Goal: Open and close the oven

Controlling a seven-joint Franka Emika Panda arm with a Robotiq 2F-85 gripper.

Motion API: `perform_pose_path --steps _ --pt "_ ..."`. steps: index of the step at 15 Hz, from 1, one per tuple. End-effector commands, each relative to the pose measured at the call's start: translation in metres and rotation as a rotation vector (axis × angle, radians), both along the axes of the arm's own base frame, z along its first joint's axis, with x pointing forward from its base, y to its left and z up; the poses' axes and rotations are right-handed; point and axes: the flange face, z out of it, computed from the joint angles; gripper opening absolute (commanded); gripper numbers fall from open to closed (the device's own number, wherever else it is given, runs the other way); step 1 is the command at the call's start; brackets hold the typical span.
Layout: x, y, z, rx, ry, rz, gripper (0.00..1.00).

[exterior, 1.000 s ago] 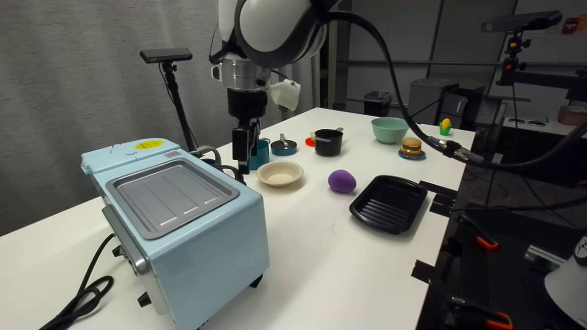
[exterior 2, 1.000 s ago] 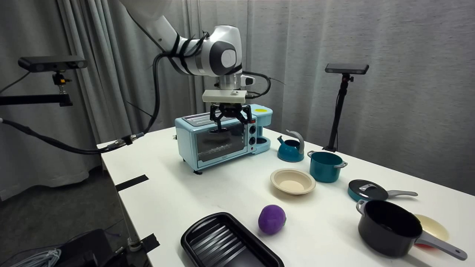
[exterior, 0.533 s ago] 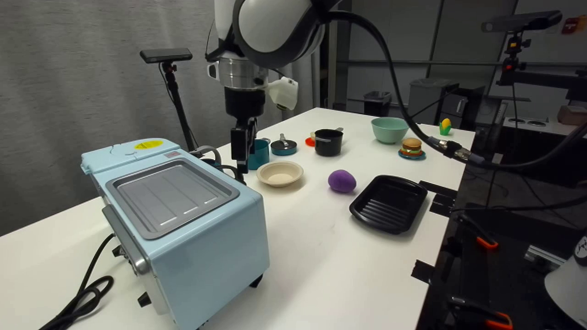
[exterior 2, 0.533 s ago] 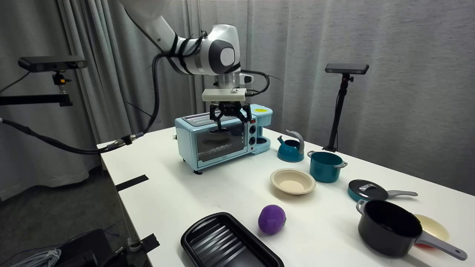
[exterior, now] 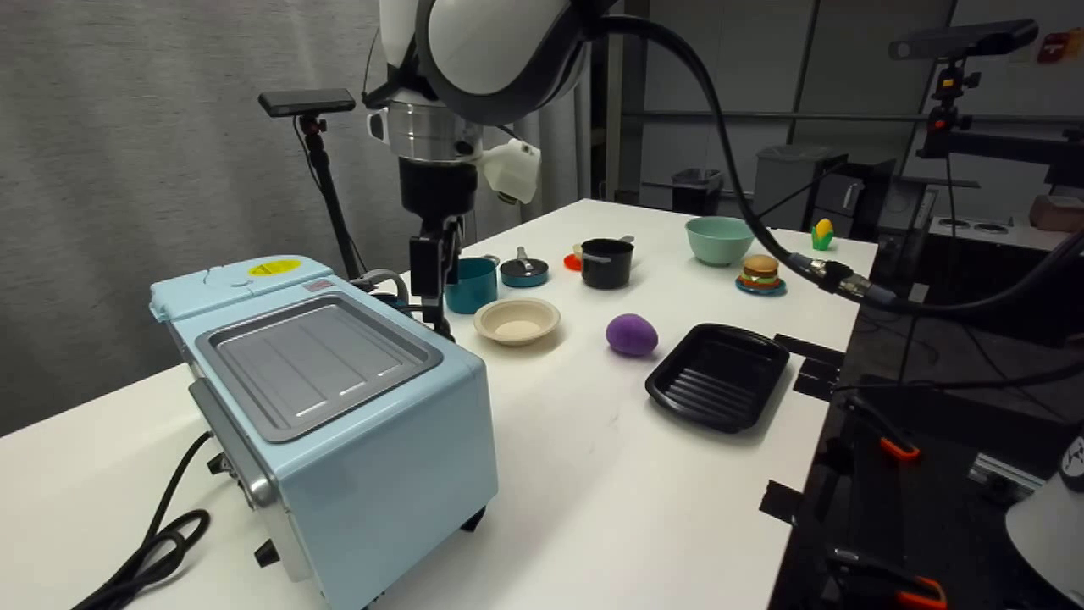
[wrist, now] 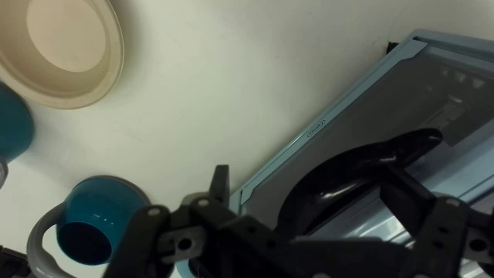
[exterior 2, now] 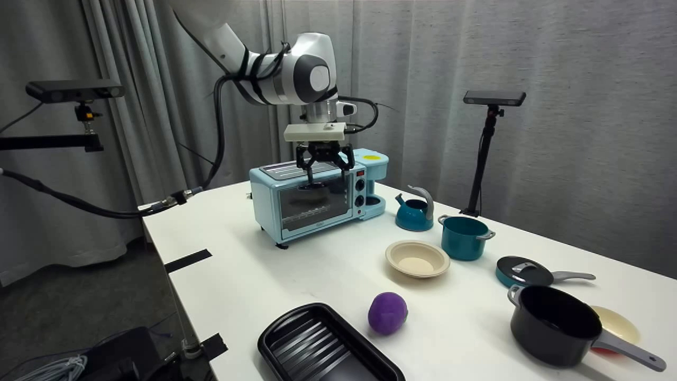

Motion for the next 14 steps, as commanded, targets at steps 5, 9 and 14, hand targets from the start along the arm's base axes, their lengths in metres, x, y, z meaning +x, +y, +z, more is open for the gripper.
perform_pose_path --steps 5,9,14 --pt "0.004 0.0 -0.019 -0.078 0.024 -0.039 1.0" --pt "0.002 -0.006 -0.029 -0.112 0.052 -0.057 1.0" --pt "0.007 -0.021 -0.027 -0.137 0.079 -0.068 1.0"
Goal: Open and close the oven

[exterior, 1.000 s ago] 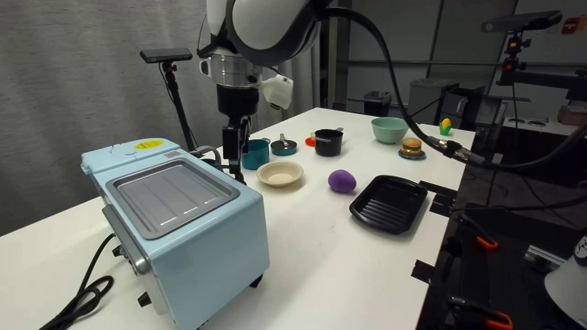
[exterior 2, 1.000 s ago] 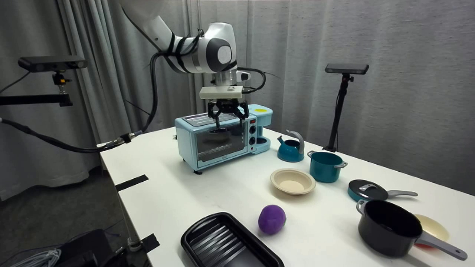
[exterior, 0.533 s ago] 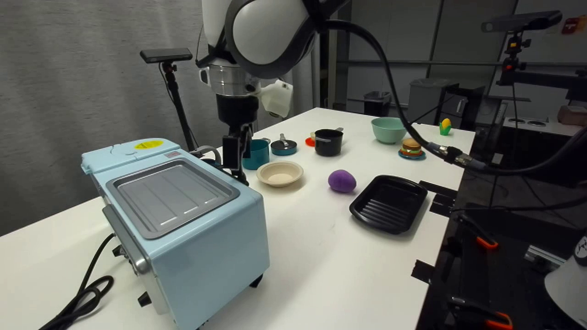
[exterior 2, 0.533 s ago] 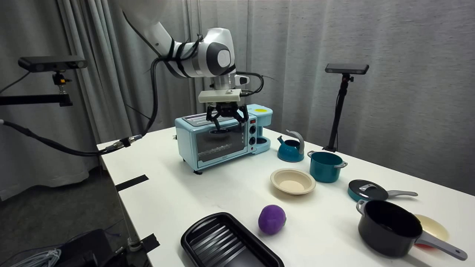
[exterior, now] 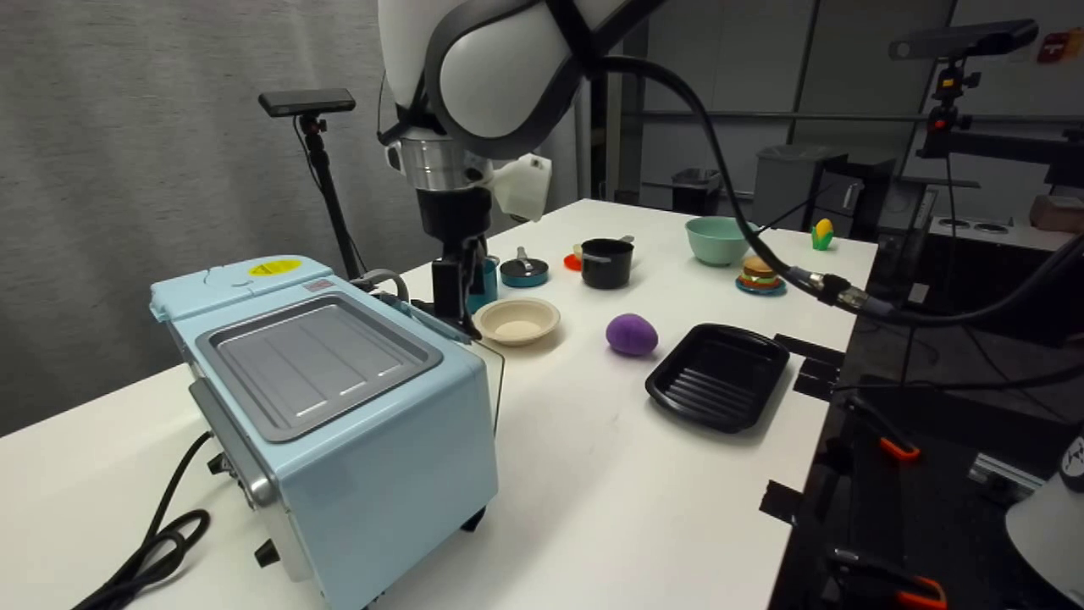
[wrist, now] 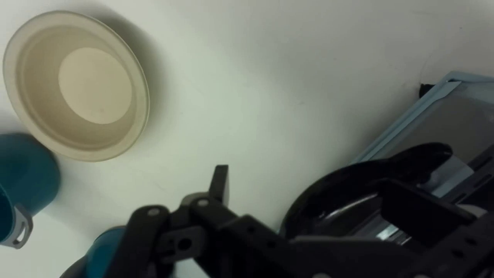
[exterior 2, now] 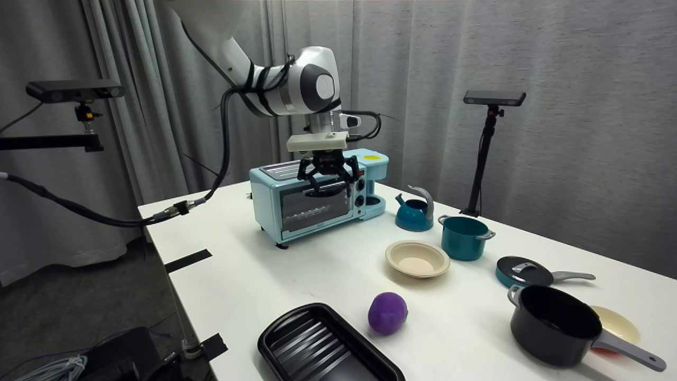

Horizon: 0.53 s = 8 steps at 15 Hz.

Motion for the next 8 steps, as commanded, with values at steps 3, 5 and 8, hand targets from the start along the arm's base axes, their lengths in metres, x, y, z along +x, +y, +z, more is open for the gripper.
perform_pose_path --steps 3,5,8 --pt "0.007 -0.005 -0.001 -0.047 0.021 -0.012 1.0" --pt "0.008 -0.005 -0.003 -0.055 0.026 -0.012 1.0" --pt "0.009 -0.007 -0.009 -0.071 0.041 -0.008 1.0"
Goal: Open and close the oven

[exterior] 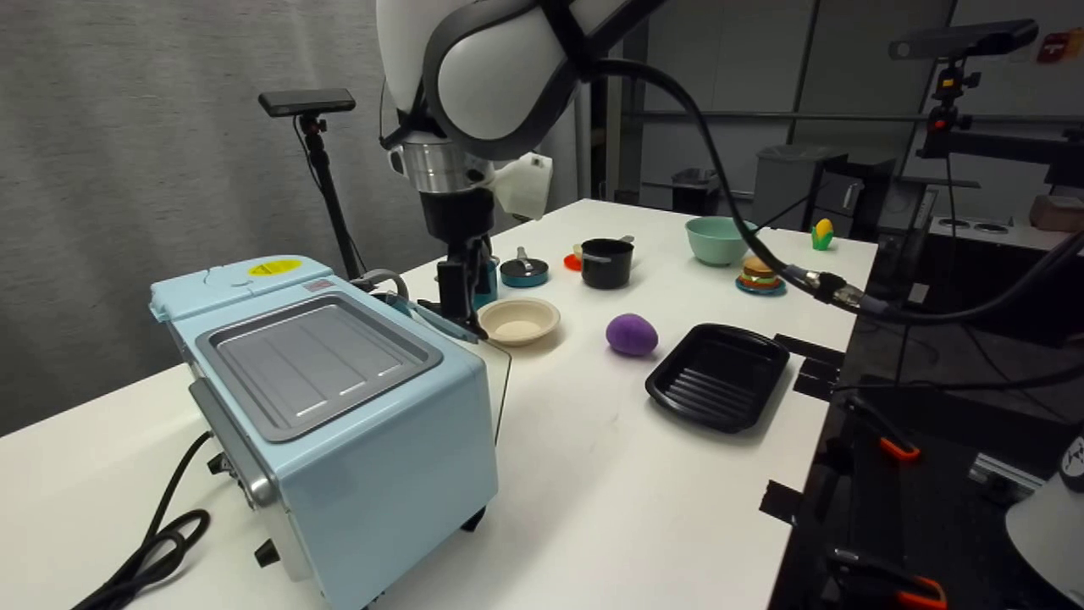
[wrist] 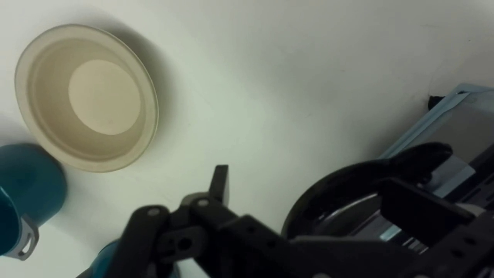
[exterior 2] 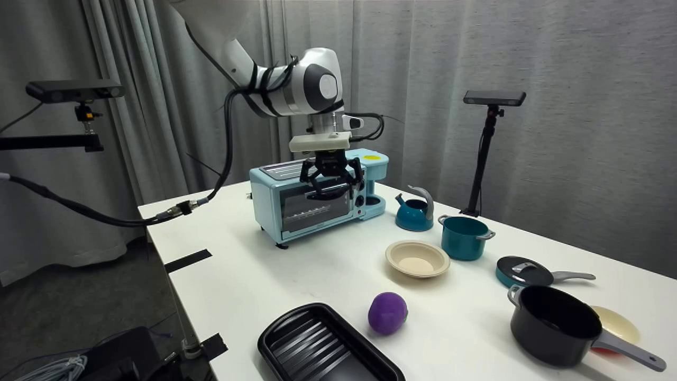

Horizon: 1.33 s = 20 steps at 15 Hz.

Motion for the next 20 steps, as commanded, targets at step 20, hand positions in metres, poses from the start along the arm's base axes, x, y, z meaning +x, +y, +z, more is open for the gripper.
perform_pose_path --steps 20 --pt "0.002 -0.004 -0.055 -0.263 0.054 0.078 1.0"
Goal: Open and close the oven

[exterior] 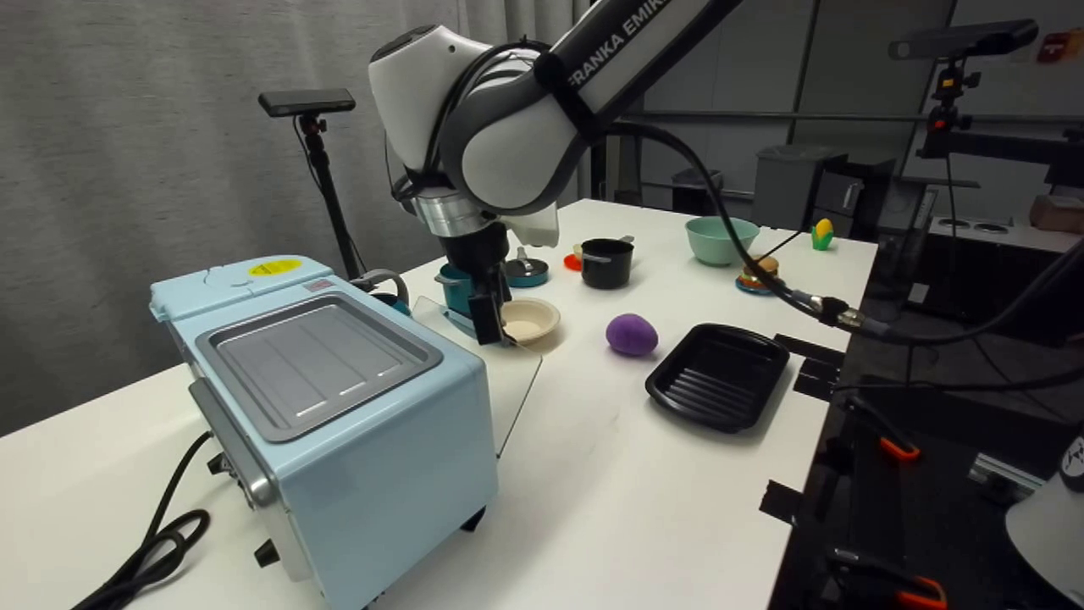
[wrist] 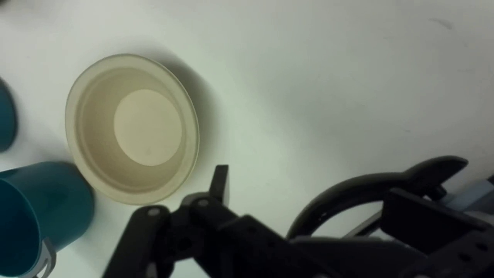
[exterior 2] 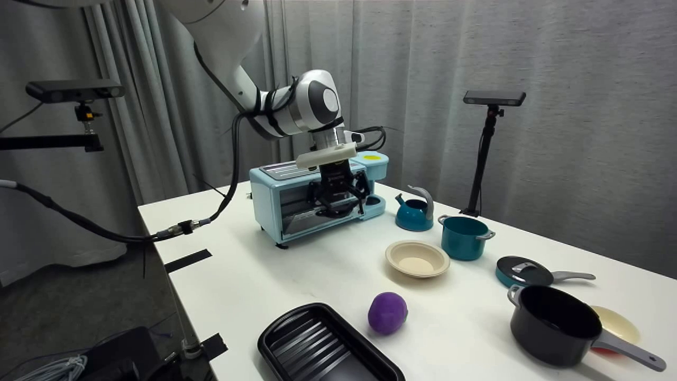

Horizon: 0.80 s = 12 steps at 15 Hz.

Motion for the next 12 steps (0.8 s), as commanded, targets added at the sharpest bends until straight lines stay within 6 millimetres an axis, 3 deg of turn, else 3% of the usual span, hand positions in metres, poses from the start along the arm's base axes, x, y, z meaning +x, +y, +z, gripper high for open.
perform_pose_path --steps 1,12 --pt "0.002 0.006 -0.016 -0.083 0.01 0.008 1.0" --pt "-0.005 0.011 -0.069 -0.277 0.041 0.062 1.0"
